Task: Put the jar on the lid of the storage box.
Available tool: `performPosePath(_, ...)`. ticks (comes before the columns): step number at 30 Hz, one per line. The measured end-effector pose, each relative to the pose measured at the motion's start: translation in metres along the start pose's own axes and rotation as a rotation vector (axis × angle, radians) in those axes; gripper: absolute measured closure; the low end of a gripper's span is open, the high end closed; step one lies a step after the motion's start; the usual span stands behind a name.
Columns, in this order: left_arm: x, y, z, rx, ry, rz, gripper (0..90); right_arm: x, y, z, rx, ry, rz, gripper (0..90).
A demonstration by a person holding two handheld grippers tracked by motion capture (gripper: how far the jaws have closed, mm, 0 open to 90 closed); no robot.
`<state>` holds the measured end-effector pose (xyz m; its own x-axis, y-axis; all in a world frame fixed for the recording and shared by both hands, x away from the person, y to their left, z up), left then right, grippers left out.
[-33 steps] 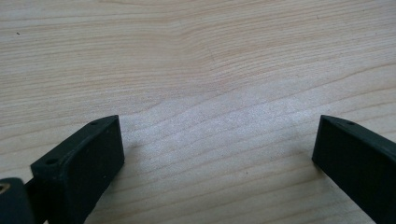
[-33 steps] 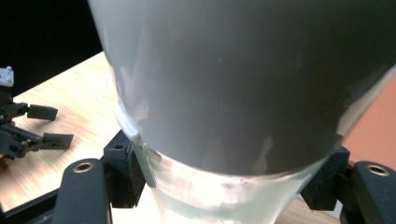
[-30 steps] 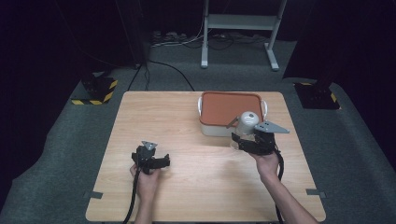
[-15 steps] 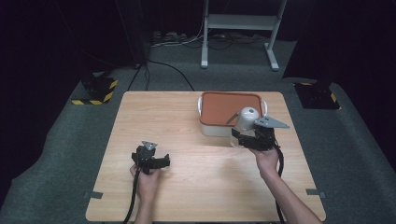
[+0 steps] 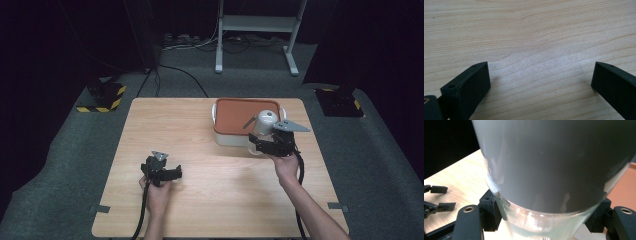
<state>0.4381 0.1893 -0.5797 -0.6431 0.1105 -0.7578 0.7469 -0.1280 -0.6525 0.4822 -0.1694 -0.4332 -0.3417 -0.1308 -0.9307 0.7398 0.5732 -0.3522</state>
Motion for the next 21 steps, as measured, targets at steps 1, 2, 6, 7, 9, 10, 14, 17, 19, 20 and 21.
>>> performPosePath(1, 0.000, 0.000, 0.000, 0.000, 0.000, 0.000, 2.1, -0.001, 0.000, 0.001, 0.001, 0.000, 0.000, 30.7)
performPosePath(2, 0.000, 0.000, 0.000, 0.000, 0.000, 0.000, 2.1, -0.002, 0.001, 0.001, 0.002, 0.002, 0.002, 30.7)
performPosePath(6, 0.000, 0.000, 0.000, 0.000, 0.000, 0.000, 2.1, -0.006, 0.003, 0.004, 0.007, 0.011, 0.005, 30.7)
performPosePath(7, 0.000, 0.000, 0.000, 0.000, 0.000, 0.000, 2.1, -0.007, 0.003, 0.005, 0.008, 0.009, 0.007, 30.7)
performPosePath(9, 0.000, 0.000, 0.000, 0.000, 0.000, 0.000, 2.1, -0.010, 0.004, 0.006, 0.009, 0.010, 0.009, 30.7)
performPosePath(10, 0.000, 0.000, 0.000, 0.000, 0.000, 0.000, 2.1, -0.011, 0.004, 0.006, 0.010, 0.010, 0.012, 30.7)
performPosePath(14, 0.000, 0.000, 0.000, 0.000, 0.000, 0.000, 2.1, -0.015, 0.006, 0.008, 0.014, 0.006, 0.012, 30.7)
performPosePath(17, 0.000, 0.000, 0.000, 0.000, 0.000, 0.000, 2.1, -0.018, 0.007, 0.009, 0.015, 0.009, 0.013, 30.7)
performPosePath(19, 0.000, 0.000, 0.000, 0.000, 0.000, 0.000, 2.1, -0.020, 0.008, 0.009, 0.017, 0.008, 0.015, 30.7)
performPosePath(20, 0.000, 0.000, 0.000, 0.000, 0.000, 0.000, 2.1, -0.020, 0.008, 0.010, 0.018, 0.009, 0.015, 30.8)
performPosePath(21, 0.000, 0.000, 0.000, 0.000, 0.000, 0.000, 2.1, -0.021, 0.009, 0.010, 0.018, 0.010, 0.011, 30.8)
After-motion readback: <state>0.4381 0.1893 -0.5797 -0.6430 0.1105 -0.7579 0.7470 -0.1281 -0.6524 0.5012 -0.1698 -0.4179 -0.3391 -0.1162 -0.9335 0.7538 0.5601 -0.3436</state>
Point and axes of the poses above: each handheld gripper's, and its own axes: y roughly forward along the jaws, x roughly out of its underside, z roughly to its right, the point moved 5 cm from there along y, roughly forward along the jaws, and after that the axes turned 4 degrees about z, right-handed, at the moved point
